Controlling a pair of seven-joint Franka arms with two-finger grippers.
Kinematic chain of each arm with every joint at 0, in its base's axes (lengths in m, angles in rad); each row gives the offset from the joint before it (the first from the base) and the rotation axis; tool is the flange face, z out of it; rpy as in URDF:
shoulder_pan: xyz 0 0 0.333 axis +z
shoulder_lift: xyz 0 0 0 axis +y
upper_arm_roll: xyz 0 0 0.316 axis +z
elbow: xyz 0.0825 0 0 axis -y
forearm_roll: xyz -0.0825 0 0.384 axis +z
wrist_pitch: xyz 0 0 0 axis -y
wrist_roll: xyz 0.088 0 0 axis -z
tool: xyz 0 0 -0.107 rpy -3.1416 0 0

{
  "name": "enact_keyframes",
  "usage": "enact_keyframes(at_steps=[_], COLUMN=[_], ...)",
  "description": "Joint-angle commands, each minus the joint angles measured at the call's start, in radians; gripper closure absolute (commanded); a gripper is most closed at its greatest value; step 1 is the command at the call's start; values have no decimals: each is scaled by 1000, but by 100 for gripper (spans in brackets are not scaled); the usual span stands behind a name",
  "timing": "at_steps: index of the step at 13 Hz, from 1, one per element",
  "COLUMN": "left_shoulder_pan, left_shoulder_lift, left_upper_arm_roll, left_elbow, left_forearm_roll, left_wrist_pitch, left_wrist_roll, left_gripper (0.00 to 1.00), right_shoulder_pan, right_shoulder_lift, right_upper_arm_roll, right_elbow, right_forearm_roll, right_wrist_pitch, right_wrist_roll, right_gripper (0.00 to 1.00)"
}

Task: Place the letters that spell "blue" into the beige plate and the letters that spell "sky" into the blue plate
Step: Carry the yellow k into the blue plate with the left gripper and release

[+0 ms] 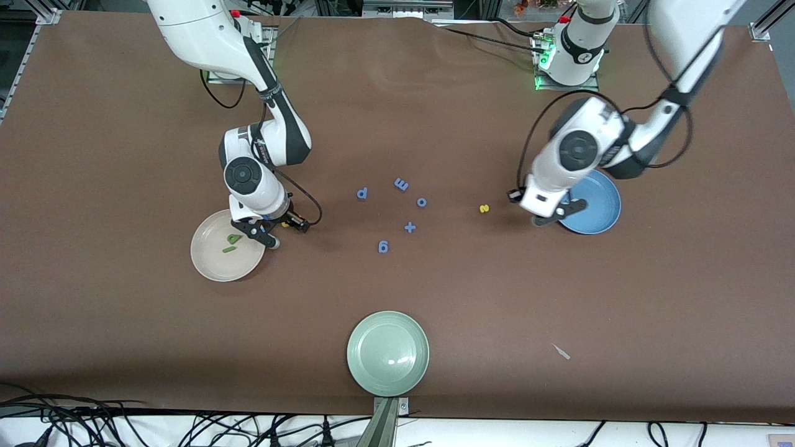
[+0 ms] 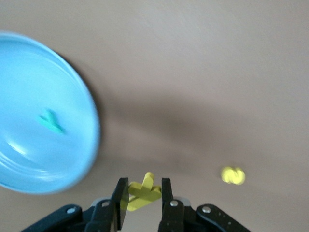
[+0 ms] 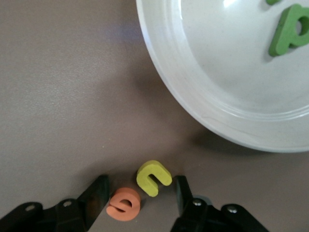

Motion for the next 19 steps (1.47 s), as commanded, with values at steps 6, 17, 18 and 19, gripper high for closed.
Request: enact_keyframes(at_steps=[6,17,18,19], left_shoulder_pan=[402,321,268,202], left_shoulder_lift=[-11,32,58,61], left_upper_arm_roll=[-81,-119,-118,-115], left_elbow=[-83,-137,-133,-122], left_forearm_roll=[86,114,114,120], left_wrist_pitch=[-1,187,213,215], left_wrist_roll=[456,153,63,-41], left_gripper=[74,39,39,39], right_shoulder_pan=[-20,-19,-19,-20], right_shoulder_lift=[-11,-30,-40,-51], right_upper_arm_roll=[-4,-2,-2,-7], right_elbow=[-14,-28,-21,-7], right_forearm_roll=[14,14,14,14], right_wrist_pitch=[2,-3,-4,-39], right_wrist_roll=[-76,-81,-96,-110], right_gripper=[35,80,81,81])
